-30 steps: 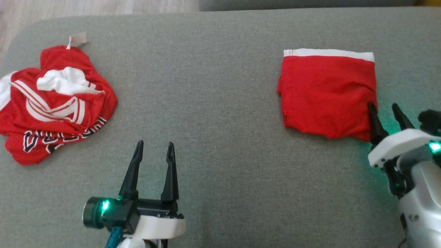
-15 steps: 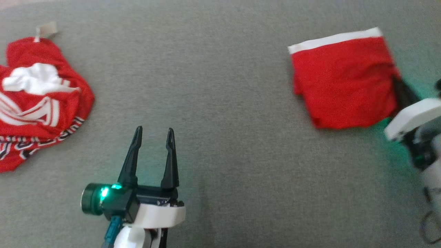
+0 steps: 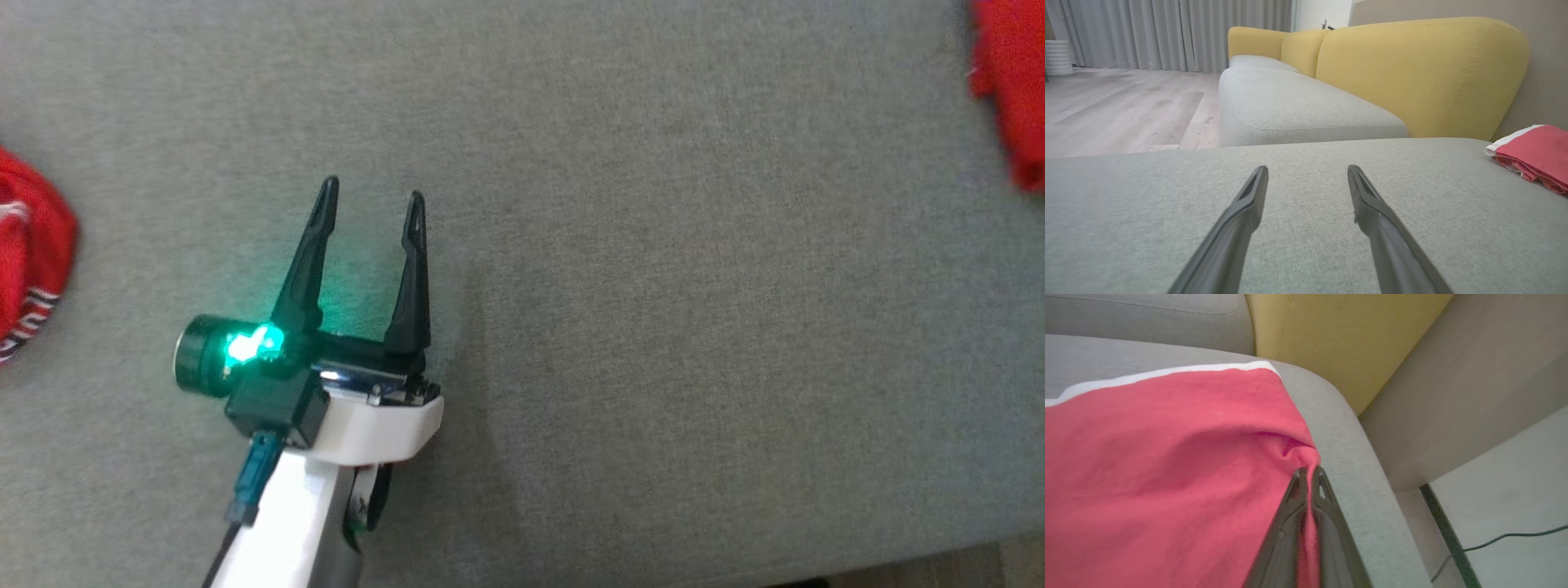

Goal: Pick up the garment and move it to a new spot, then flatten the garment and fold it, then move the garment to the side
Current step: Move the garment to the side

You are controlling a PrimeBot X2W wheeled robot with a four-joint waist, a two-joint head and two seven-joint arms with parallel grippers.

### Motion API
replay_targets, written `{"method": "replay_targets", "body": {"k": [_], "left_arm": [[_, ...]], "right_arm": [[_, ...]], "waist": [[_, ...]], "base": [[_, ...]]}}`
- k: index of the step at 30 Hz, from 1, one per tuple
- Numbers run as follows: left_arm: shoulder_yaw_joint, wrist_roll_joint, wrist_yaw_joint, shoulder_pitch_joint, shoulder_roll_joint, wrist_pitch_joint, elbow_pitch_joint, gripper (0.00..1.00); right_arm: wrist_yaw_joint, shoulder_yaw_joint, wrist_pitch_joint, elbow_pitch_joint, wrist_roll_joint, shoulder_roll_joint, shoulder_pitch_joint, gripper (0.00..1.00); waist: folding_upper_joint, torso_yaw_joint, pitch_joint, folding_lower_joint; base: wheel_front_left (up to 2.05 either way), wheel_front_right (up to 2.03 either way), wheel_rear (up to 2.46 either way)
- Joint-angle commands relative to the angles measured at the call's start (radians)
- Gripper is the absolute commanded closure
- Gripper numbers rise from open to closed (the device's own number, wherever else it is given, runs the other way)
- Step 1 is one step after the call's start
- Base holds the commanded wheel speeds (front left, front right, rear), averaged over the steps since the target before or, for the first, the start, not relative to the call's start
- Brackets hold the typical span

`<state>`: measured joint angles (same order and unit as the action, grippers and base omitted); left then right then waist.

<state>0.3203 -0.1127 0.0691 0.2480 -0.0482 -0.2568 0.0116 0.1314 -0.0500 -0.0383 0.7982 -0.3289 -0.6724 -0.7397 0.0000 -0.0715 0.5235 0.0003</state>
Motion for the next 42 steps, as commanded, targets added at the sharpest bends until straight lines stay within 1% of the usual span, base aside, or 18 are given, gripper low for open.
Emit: {"method": "replay_targets", "body": {"k": [1, 3, 4, 5, 7, 9, 13, 16, 20, 22, 23, 25, 27, 30, 32, 33, 38, 42], "left_arm": [[-0.030, 0.010, -0.005, 0.017, -0.002, -0.005, -0.034, 0.00], [-0.029, 0.011, -0.009, 0.029, -0.002, -0.005, -0.033, 0.00], [-0.028, 0.010, -0.010, 0.032, -0.002, -0.005, -0.031, 0.00], [-0.028, 0.010, -0.010, 0.035, -0.002, -0.005, -0.029, 0.00], [-0.029, 0.007, -0.012, 0.036, -0.002, -0.005, -0.022, 0.00], [-0.030, 0.003, -0.016, 0.030, -0.002, -0.005, -0.011, 0.00], [-0.040, -0.006, -0.014, 0.000, -0.002, -0.005, 0.002, 0.00], [-0.053, -0.032, -0.005, -0.036, -0.002, -0.005, 0.017, 0.00], [-0.067, -0.068, 0.019, -0.087, -0.002, -0.005, 0.045, 0.00], [-0.072, -0.091, 0.030, -0.115, -0.002, -0.005, 0.063, 0.00], [-0.072, -0.091, 0.030, -0.115, -0.002, -0.005, 0.063, 0.00], [-0.078, -0.108, 0.041, -0.144, -0.002, -0.005, 0.083, 0.00], [-0.086, -0.113, 0.056, -0.176, -0.002, -0.005, 0.096, 0.00], [-0.096, -0.114, 0.081, -0.230, -0.002, -0.005, 0.123, 0.00], [-0.103, -0.111, 0.092, -0.264, -0.002, -0.005, 0.136, 0.00], [-0.115, -0.106, 0.101, -0.292, -0.002, -0.005, 0.136, 0.00], [-0.140, -0.078, 0.095, -0.336, -0.002, -0.005, 0.130, 0.00], [-0.157, -0.064, 0.088, -0.363, -0.002, -0.005, 0.128, 0.00]], "right_arm": [[-0.001, 0.038, 0.005, -0.012, 0.029, -0.058, -0.008, 1.00], [-0.001, 0.090, 0.003, -0.005, 0.068, -0.069, -0.017, 1.00], [-0.001, 0.118, 0.004, -0.003, 0.091, -0.070, -0.022, 0.31], [-0.001, 0.141, 0.012, -0.009, 0.117, -0.066, -0.025, 0.00], [-0.001, 0.179, 0.031, -0.025, 0.167, -0.043, -0.024, 0.00], [-0.001, 0.203, 0.058, -0.051, 0.207, 0.000, -0.014, 0.00], [-0.001, 0.193, 0.115, -0.121, 0.235, 0.129, 0.037, 0.00], [-0.001, 0.121, 0.164, -0.174, 0.210, 0.223, 0.103, 0.00], [-0.001, -0.011, 0.213, -0.227, 0.160, 0.322, 0.208, 0.00], [-0.001, -0.061, 0.240, -0.234, 0.125, 0.362, 0.264, 0.00], [-0.001, -0.061, 0.240, -0.234, 0.125, 0.362, 0.264, 0.00], [-0.001, -0.115, 0.264, -0.238, 0.092, 0.405, 0.323, 0.00], [-0.001, -0.168, 0.283, -0.233, 0.061, 0.443, 0.380, 0.00], [-0.001, -0.215, 0.297, -0.228, 0.028, 0.489, 0.456, 0.00], [-0.001, -0.211, 0.299, -0.265, 0.026, 0.519, 0.500, 0.00], [-0.001, -0.197, 0.299, -0.316, 0.045, 0.542, 0.548, 0.00], [-0.001, -0.130, 0.300, -0.427, 0.107, 0.587, 0.663, 0.00], [-0.001, -0.099, 0.300, -0.488, 0.151, 0.603, 0.739, 0.00]], "waist": [[0.0000, -0.025, 0.045, -0.0003], [0.0000, -0.026, 0.054, -0.0003], [0.0000, -0.026, 0.055, -0.0003], [0.0000, -0.027, 0.054, -0.0003], [0.0000, -0.027, 0.043, -0.0003], [0.0000, -0.027, 0.019, -0.0003], [0.0000, -0.026, -0.054, -0.0003], [0.0000, -0.025, -0.124, -0.0003], [0.0000, -0.010, -0.229, -0.0003], [0.0000, 0.005, -0.283, -0.0003], [0.0000, 0.005, -0.283, -0.0003], [0.0000, 0.021, -0.337, -0.0003], [0.0000, 0.039, -0.393, -0.0003], [0.0000, 0.068, -0.470, -0.0003], [0.0000, 0.081, -0.511, -0.0003], [0.0000, 0.092, -0.534, -0.0003], [0.0000, 0.118, -0.585, -0.0003], [0.0000, 0.134, -0.611, -0.0003]], "base": [[0.00, 0.00, 0.00], [0.00, 0.00, 0.00], [0.00, 0.00, 0.00], [0.00, 0.00, 0.00], [0.00, 0.00, 0.00], [0.00, 0.00, 0.00], [0.00, 0.00, 0.00], [0.00, 0.00, 0.00], [0.00, 0.00, 0.00], [0.00, 0.00, 0.00], [0.00, 0.00, 0.00], [0.00, 0.00, 0.00], [0.00, 0.00, 0.00], [0.00, 0.00, 0.00], [0.00, 0.00, 0.00], [0.00, 0.00, 0.00], [0.00, 0.00, 0.00], [0.00, 0.00, 0.00]]}}
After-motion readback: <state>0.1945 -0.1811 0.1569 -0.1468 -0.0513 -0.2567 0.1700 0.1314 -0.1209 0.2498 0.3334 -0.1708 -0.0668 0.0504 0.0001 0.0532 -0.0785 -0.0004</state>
